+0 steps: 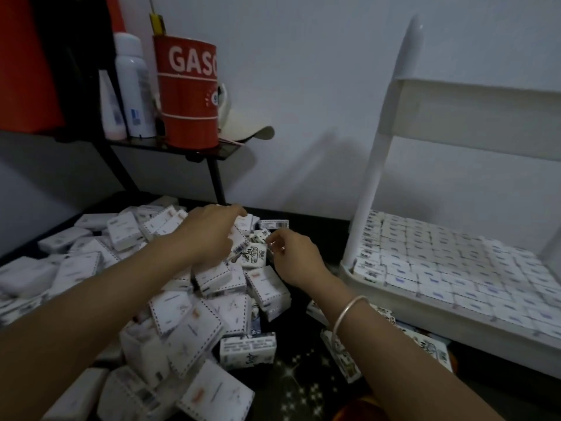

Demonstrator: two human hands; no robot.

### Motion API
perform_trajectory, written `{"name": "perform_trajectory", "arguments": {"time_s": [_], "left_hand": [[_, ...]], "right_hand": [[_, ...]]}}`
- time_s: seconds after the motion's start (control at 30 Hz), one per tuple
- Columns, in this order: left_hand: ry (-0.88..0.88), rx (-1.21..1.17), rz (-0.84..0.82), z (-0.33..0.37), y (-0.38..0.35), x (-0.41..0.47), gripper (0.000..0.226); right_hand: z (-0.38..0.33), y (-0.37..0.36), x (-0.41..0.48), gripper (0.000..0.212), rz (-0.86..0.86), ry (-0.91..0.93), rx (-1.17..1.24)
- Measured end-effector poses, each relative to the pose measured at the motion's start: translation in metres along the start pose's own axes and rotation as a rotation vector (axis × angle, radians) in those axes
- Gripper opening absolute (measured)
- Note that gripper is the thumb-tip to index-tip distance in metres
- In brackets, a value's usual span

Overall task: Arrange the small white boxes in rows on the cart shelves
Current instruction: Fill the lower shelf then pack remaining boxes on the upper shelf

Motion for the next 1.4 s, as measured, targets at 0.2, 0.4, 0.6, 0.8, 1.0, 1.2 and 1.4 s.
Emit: {"name": "perform_trajectory", "arguments": {"time_s": [0.2,0.4,0.6,0.8,1.0,1.2,1.4], "left_hand": [[-0.058,0.092,-0.077,-0.004,-0.005,0.015,0.065],[-0.058,-0.109,0.051,-0.006,-0.001,0.012,0.054],[-0.033,-0.616,0.055,0.002,0.013,0.007,0.031],[-0.145,-0.920,-0.230,0.059,0.029,0.004,0.028],[-0.266,-0.984,-0.516,0.139,0.042,0.000,0.046],[-0.376,-1.126,-0.667,0.229,0.034,0.018,0.072],[-0.310,-1.195,-0.547,0.300,0.013,0.051,0.061]], "right_hand": [[-0.001,-0.015,0.009,0.035,-0.141,-0.087,-0.028],[0.000,-0.026,0.014,0.060,-0.161,-0.228,0.108],[-0.001,0.010,0.002,0.037,0.021,-0.072,0.173],[0.023,0.068,-0.036,0.022,0.059,-0.111,0.366],[0.070,0.126,-0.090,0.034,0.111,-0.199,0.383],[0.132,0.193,-0.133,0.034,0.362,-0.353,0.420],[0.194,0.244,-0.167,0.033,0.545,-0.527,0.439]]}}
Point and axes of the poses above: each hand's wrist, its own x-axis towards the middle knuckle, its own y-axis out of the back of the hand, z = x × y, the point moved 3 cm from there along x, towards the middle knuckle, and after that the axes turned 4 degrees about x, right-handed, at the moved point
